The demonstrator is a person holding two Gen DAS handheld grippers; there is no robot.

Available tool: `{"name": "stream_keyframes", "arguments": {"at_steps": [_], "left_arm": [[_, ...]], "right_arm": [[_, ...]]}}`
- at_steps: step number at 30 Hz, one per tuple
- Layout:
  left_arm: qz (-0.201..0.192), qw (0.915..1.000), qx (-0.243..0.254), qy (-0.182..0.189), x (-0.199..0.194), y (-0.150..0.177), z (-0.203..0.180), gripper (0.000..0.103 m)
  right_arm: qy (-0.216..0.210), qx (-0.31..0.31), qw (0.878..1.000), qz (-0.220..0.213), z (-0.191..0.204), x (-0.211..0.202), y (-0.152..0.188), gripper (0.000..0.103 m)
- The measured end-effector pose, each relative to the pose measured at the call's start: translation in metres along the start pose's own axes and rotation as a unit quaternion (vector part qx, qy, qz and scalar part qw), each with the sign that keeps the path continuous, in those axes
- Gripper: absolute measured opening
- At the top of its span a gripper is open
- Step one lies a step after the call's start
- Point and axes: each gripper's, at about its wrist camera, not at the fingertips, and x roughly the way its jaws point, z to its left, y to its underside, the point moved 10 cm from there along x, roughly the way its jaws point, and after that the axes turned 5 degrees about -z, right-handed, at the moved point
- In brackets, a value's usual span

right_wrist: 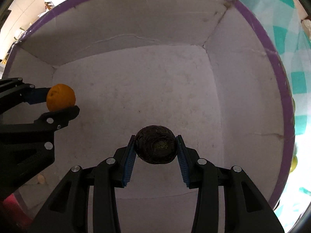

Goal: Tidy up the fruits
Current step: 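Open both grippers to drop the orange and brown fruit into the box, then move the right gripper to the yellow pear and grasp it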

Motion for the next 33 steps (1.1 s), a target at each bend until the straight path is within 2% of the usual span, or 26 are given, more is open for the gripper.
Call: {"name": "stream_keyframes", "arguments": {"at_steps": [1, 3, 5, 6, 9, 11, 12, 13, 14, 15, 16, 17, 18, 19, 20, 21, 23, 24, 26, 28, 31, 33], "left_arm": [[-0.003, 1.0, 0.003, -0.003, -0.001, 0.001, 0.0, 0.055], [-0.008, 0.9999, 0.007, -0.01, -0.003, 0.001, 0.0, 0.059], [-0.015, 0.9998, 0.001, -0.015, -0.005, 0.003, 0.006, 0.065], [-0.017, 0.9997, -0.001, -0.016, -0.006, 0.003, 0.006, 0.072], [-0.055, 0.9984, -0.003, -0.017, -0.02, 0.0, 0.004, 0.075], [-0.1, 0.9947, 0.003, -0.026, -0.037, -0.003, 0.001, 0.075], [-0.137, 0.9902, 0.007, -0.026, -0.054, -0.003, -0.002, 0.075], [-0.157, 0.9872, 0.008, -0.025, -0.063, -0.004, -0.005, 0.079], [-0.19, 0.9814, 0.011, -0.023, -0.079, -0.005, -0.012, 0.08], [-0.211, 0.9772, 0.012, -0.019, -0.087, -0.014, -0.019, 0.084], [-0.252, 0.9674, 0.019, -0.005, -0.11, -0.013, -0.033, 0.091], [-0.27, 0.9625, 0.022, -0.003, -0.118, -0.014, -0.038, 0.096], [-0.3, 0.9535, 0.028, 0.001, -0.135, -0.012, -0.049, 0.101], [-0.334, 0.9416, 0.038, 0.007, -0.154, -0.01, -0.06, 0.101], [-0.356, 0.9332, 0.049, 0.016, -0.167, -0.006, -0.074, 0.101], [-0.368, 0.9271, 0.063, 0.034, -0.172, -0.026, -0.089, 0.101], [-0.373, 0.9211, 0.091, 0.064, -0.188, -0.019, -0.127, 0.101], [-0.37, 0.9204, 0.101, 0.076, -0.193, -0.026, -0.147, 0.101], [-0.348, 0.9215, 0.133, 0.11, -0.192, -0.01, -0.189, 0.101], [-0.322, 0.9236, 0.169, 0.121, -0.182, -0.001, -0.229, 0.101], [-0.288, 0.9215, 0.23, 0.123, -0.161, 0.025, -0.277, 0.101], [-0.265, 0.9177, 0.271, 0.119, -0.133, 0.039, -0.298, 0.101]], "right_arm": [[-0.001, 0.007, 1.0, -0.001, 0.0, -0.001, 0.001, 0.049], [0.004, 0.018, 1.0, -0.018, -0.003, -0.009, 0.0, 0.058], [0.003, 0.03, 0.999, -0.03, -0.006, -0.016, 0.002, 0.06], [-0.003, 0.038, 0.999, -0.038, -0.007, -0.021, 0.004, 0.062], [-0.017, 0.072, 0.993, -0.089, -0.016, -0.052, 0.015, 0.066], [-0.036, 0.097, 0.986, -0.133, -0.021, -0.076, 0.025, 0.066], [-0.052, 0.114, 0.976, -0.176, -0.026, -0.099, 0.033, 0.066], [-0.063, 0.125, 0.968, -0.209, -0.032, -0.115, 0.037, 0.067], [-0.072, 0.138, 0.955, -0.253, -0.037, -0.136, 0.046, 0.068], [-0.072, 0.146, 0.947, -0.277, -0.043, -0.148, 0.05, 0.074], [-0.07, 0.161, 0.933, -0.315, -0.056, -0.169, 0.065, 0.081], [-0.064, 0.177, 0.921, -0.341, -0.068, -0.183, 0.082, 0.083], [-0.058, 0.192, 0.915, -0.351, -0.086, -0.188, 0.085, 0.086], [-0.052, 0.217, 0.908, -0.356, -0.101, -0.192, 0.108, 0.086], [-0.046, 0.242, 0.904, -0.35, -0.113, -0.188, 0.129, 0.086], [-0.03, 0.277, 0.9, -0.336, -0.129, -0.183, 0.158, 0.086], [-0.01, 0.325, 0.893, -0.311, -0.148, -0.169, 0.204, 0.086], [0.001, 0.348, 0.889, -0.298, -0.155, -0.159, 0.221, 0.086], [0.026, 0.393, 0.878, -0.272, -0.168, -0.146, 0.271, 0.086], [0.043, 0.431, 0.865, -0.254, -0.182, -0.136, 0.316, 0.086], [0.064, 0.474, 0.848, -0.229, -0.192, -0.124, 0.369, 0.086], [0.068, 0.498, 0.837, -0.216, -0.203, -0.112, 0.396, 0.086]]}}
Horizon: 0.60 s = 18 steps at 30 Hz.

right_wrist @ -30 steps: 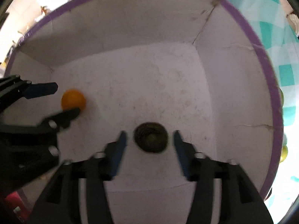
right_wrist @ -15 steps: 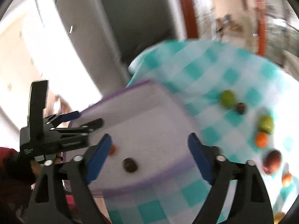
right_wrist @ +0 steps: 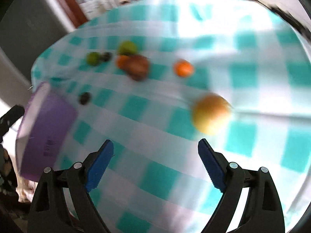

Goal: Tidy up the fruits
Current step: 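Move the right gripper to the yellow pear and grasp it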

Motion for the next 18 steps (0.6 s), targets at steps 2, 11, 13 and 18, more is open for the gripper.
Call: {"name": "stream_keyframes", "arguments": {"at_steps": [2, 11, 13, 18], "left_arm": [[0.033, 0.9986, 0.04, 0.011, 0.026, 0.019, -0.033, 0.101], [0.118, 0.9825, 0.142, 0.023, 0.088, 0.096, -0.073, 0.101], [0.123, 0.9803, 0.153, 0.02, 0.094, 0.103, -0.069, 0.101], [0.132, 0.9796, 0.151, 0.017, 0.112, 0.109, -0.053, 0.101]], "right_arm": [[0.011, 0.027, 1.0, 0.008, -0.024, 0.003, 0.01, 0.086], [0.026, 0.098, 0.995, 0.001, -0.067, 0.034, -0.003, 0.086], [0.03, 0.11, 0.993, -0.003, -0.071, 0.045, -0.01, 0.086], [0.053, 0.114, 0.992, -0.005, -0.072, 0.066, -0.024, 0.077]]}}
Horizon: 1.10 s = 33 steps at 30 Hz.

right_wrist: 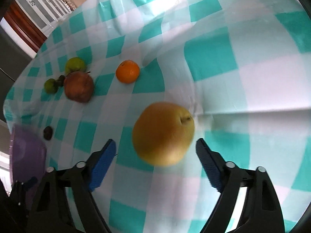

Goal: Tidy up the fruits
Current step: 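Move the right gripper to the yellow pear and grasp it, then grasp the dark brown round fruit with the left gripper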

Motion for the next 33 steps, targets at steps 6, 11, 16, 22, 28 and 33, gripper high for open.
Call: {"name": "stream_keyframes", "arguments": {"at_steps": [6, 11, 16, 22, 28, 33], "left_arm": [[-0.027, 0.9996, 0.011, 0.002, 0.022, -0.027, 0.007, 0.101], [-0.073, 0.9969, 0.011, -0.027, 0.032, -0.069, 0.018, 0.101], [-0.105, 0.9852, 0.005, -0.135, 0.043, -0.115, 0.051, 0.101], [-0.034, 0.9857, -0.029, -0.163, 0.08, -0.133, 0.086, 0.101], [0.095, 0.987, -0.081, -0.101, 0.107, -0.115, 0.091, 0.101], [0.169, 0.9734, -0.148, -0.045, 0.111, -0.109, 0.089, 0.101]], "right_arm": [[0.053, -0.005, 0.999, -0.011, 0.0, 0.017, -0.004, 0.066], [0.084, -0.031, 0.995, -0.032, 0.0, 0.02, -0.003, 0.06], [0.103, -0.061, 0.992, -0.039, 0.004, 0.023, 0.001, 0.06], [0.107, -0.053, 0.992, -0.046, 0.004, 0.022, 0.0, 0.061], [0.105, -0.047, 0.992, -0.048, 0.004, 0.023, -0.001, 0.062], [0.101, -0.045, 0.993, -0.046, 0.004, 0.022, -0.002, 0.062]]}}
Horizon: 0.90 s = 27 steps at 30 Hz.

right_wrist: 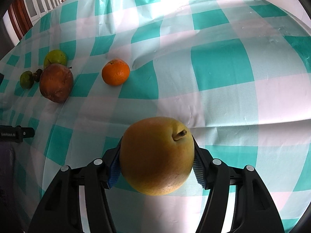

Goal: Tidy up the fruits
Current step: 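Grasp the dark brown round fruit with the left gripper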

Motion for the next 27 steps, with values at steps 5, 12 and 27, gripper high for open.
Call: {"name": "stream_keyframes", "arguments": {"at_steps": [5, 12, 27], "left_arm": [[-0.006, 0.9949, -0.062, 0.079, -0.017, -0.008, -0.014, 0.101], [-0.088, 0.9884, -0.034, 0.119, -0.053, -0.003, -0.047, 0.101], [-0.21, 0.9766, -0.004, 0.046, -0.03, 0.061, -0.02, 0.098]], "right_arm": [[-0.01, -0.001, 1.0, 0.002, -0.001, -0.002, 0.0, 0.062], [-0.018, -0.006, 1.0, 0.003, -0.001, -0.004, 0.001, 0.062], [-0.007, -0.029, 0.999, -0.033, 0.004, -0.005, 0.005, 0.064]]}}
